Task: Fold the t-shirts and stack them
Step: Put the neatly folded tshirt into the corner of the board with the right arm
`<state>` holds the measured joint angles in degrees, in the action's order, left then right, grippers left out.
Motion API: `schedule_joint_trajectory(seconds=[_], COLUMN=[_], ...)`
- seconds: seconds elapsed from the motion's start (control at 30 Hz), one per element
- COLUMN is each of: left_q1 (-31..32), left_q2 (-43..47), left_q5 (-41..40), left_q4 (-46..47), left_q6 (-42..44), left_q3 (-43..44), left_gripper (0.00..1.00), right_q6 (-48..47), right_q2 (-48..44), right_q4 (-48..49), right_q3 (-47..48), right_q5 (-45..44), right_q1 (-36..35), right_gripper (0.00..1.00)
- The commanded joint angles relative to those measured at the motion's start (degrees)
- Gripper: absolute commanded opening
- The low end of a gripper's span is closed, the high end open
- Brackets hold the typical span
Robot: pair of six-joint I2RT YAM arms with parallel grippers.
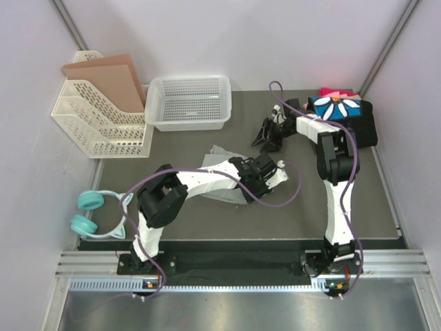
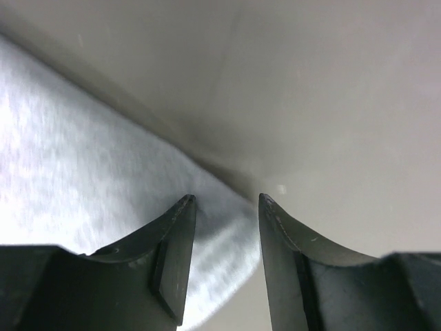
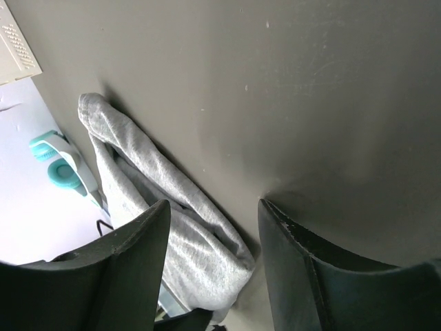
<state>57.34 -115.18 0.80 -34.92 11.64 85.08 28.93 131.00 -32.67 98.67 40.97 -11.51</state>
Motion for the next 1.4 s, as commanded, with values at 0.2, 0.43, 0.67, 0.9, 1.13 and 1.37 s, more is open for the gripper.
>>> schedule_joint_trajectory(seconds=[0.2, 0.43, 0.67, 0.9, 1.13, 1.37], left_q1=[5.6, 6.2, 5.9, 5.9, 5.9, 5.9], left_q2=[10.1, 11.8, 10.4, 7.1, 3.9, 3.3], left_q5=[-4.2, -7.8, -15.2, -13.9, -7.2, -5.5], left_q4=[-3.8, -0.2, 4.5, 4.2, 0.9, 0.5], left_q6=[0.4, 0.0, 1.3, 0.7, -0.7, -0.3], left_q3=[-2.7, -7.6, -11.4, -9.1, -6.4, -7.0], left_gripper=[0.48, 0.47, 0.48, 0.48, 0.48, 0.35], right_q6=[-0.6, -1.0, -1.2, -1.2, -1.2, -1.5], right_q2=[0.7, 1.4, 1.0, 0.7, 0.7, 0.6], right_q4=[0.8, 0.4, 0.8, 0.8, 0.6, 0.2], right_q3=[-0.6, 0.2, -1.5, -1.6, -1.8, -2.9], right_q5=[-0.7, -0.8, -1.0, -1.0, -1.2, -1.6], right_q1=[-0.7, -1.7, -2.6, -3.1, -3.2, -4.1], right_gripper=[0.54, 0.54, 0.54, 0.54, 0.54, 0.51])
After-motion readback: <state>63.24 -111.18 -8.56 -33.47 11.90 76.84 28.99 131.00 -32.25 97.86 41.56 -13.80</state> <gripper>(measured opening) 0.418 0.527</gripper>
